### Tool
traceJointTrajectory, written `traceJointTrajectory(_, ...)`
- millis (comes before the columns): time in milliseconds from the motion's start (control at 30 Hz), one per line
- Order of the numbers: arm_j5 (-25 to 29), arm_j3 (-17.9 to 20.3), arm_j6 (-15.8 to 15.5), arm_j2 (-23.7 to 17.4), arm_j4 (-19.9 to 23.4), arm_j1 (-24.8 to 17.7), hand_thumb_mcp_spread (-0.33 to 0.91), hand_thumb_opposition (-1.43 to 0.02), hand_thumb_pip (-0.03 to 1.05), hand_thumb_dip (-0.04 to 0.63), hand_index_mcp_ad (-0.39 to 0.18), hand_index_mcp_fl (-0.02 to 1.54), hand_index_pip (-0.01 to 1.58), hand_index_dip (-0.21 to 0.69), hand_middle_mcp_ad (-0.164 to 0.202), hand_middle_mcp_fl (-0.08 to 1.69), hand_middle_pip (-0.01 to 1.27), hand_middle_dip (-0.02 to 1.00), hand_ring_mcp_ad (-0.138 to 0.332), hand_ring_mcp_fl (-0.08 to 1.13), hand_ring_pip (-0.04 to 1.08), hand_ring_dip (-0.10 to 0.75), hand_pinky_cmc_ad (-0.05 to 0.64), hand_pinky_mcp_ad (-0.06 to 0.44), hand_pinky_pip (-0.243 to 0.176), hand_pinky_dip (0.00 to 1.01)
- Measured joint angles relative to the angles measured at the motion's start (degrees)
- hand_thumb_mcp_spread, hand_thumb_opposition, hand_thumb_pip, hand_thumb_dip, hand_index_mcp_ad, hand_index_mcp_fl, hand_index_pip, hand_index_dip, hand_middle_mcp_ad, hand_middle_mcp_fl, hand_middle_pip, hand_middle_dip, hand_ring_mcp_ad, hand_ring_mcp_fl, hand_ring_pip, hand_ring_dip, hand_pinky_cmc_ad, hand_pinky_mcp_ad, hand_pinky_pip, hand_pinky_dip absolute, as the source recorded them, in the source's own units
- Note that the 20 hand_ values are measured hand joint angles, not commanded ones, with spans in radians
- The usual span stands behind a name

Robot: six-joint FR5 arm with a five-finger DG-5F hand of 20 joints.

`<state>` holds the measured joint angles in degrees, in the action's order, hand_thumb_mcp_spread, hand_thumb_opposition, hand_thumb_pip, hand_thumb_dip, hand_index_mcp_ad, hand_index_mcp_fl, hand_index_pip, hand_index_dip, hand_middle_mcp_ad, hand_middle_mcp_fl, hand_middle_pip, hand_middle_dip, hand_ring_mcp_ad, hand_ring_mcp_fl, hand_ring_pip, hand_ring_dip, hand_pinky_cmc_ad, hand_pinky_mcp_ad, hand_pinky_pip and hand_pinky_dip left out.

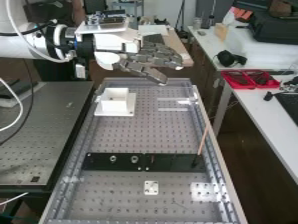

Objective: Grab the smaller nut and place it in the white container

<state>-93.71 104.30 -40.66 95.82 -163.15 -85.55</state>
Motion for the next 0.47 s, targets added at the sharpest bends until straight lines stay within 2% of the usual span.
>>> traceJointTrajectory(467, 0.32, 1.02, -1.39, -1.68, -0.16, -0.84, 0.21, -0.74, 0.7, 0.188, -0.124, 0.17, 0.1, 0.251, 0.07, 0.0, 0.13, 0.24, 0.143, 0.0, 0.08, 0.113, 0.414, 0.295, -0.106, 0.35)
